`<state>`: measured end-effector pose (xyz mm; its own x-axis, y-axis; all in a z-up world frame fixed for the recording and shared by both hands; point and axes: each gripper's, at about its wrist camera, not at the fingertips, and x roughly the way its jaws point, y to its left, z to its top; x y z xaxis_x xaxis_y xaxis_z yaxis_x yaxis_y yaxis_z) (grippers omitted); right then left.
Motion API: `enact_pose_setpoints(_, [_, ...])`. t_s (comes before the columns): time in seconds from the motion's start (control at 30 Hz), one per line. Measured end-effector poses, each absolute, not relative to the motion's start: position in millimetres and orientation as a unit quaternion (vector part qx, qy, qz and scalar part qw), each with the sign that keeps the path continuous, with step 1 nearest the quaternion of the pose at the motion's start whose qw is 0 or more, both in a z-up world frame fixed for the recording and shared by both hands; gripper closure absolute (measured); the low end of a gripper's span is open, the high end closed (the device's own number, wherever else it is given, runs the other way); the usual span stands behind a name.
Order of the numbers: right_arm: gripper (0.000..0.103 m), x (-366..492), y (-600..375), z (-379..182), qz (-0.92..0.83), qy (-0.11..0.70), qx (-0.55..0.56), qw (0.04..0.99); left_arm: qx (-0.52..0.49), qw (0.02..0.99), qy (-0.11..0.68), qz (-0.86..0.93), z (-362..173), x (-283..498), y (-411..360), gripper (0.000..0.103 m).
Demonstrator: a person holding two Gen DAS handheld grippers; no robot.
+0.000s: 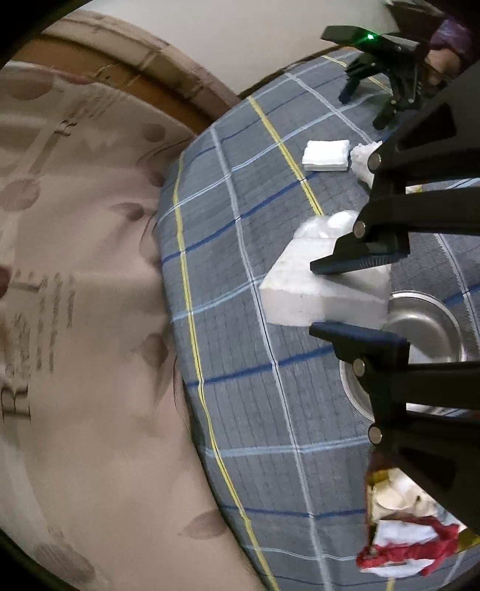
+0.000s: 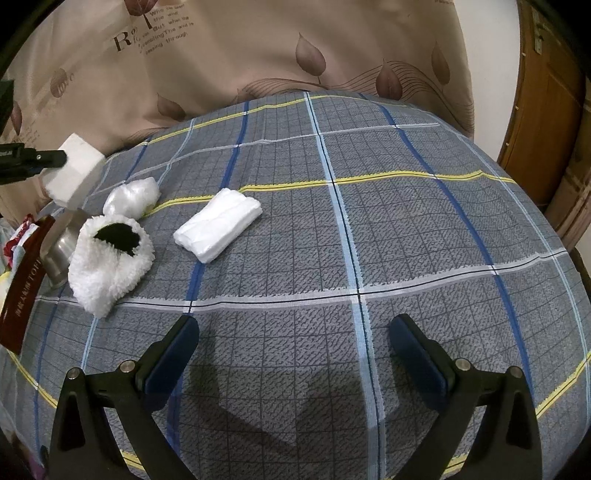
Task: Organize soft objects
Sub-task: 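Lift the foam block with the left gripper while the right gripper grasps the clear plastic bag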
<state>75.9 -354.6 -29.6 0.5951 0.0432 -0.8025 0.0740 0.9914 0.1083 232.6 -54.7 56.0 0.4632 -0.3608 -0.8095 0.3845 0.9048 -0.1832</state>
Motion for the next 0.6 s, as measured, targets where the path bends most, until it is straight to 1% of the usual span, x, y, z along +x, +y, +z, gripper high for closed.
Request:
enact_pose_setpoints(0.13, [0.0,72.7,-358.2,-24.4,-0.001,0.439,0.08,0.895,-0.015,0.86,0.464,-0.212,59.3,227.0,-38.9,0.076])
enact_pose_setpoints(0.17, [0.0,73.4,-361.8,-18.3,0.012,0.432,0.099,0.896,-0.018,0.861,0.463,-0.21,60.1,225.9,-35.4,0.076])
enact_pose_setpoints(0.23, [0.0,83.5,-365.2,-0.3,0.043,0.426,0.14,0.893,-0.021,0.863,0.46,-0.208,60.8,225.2,-29.4,0.076])
enact_pose_setpoints(0.37, [0.0,122.5,-339.2,44.2,0.111,0.432,0.155,0.881,-0.035,0.867,0.459,-0.19,61.3,234.7,-14.0,0.076])
enact_pose_setpoints(0.5, [0.0,168.5,-306.0,64.4,0.167,0.462,0.177,0.853,-0.042,0.876,0.453,-0.157,60.3,253.3,5.0,0.076])
enact_pose_setpoints(0.6, [0.001,198.3,-281.2,53.0,0.177,0.504,0.174,0.827,-0.04,0.889,0.439,-0.125,61.8,265.6,19.3,0.076])
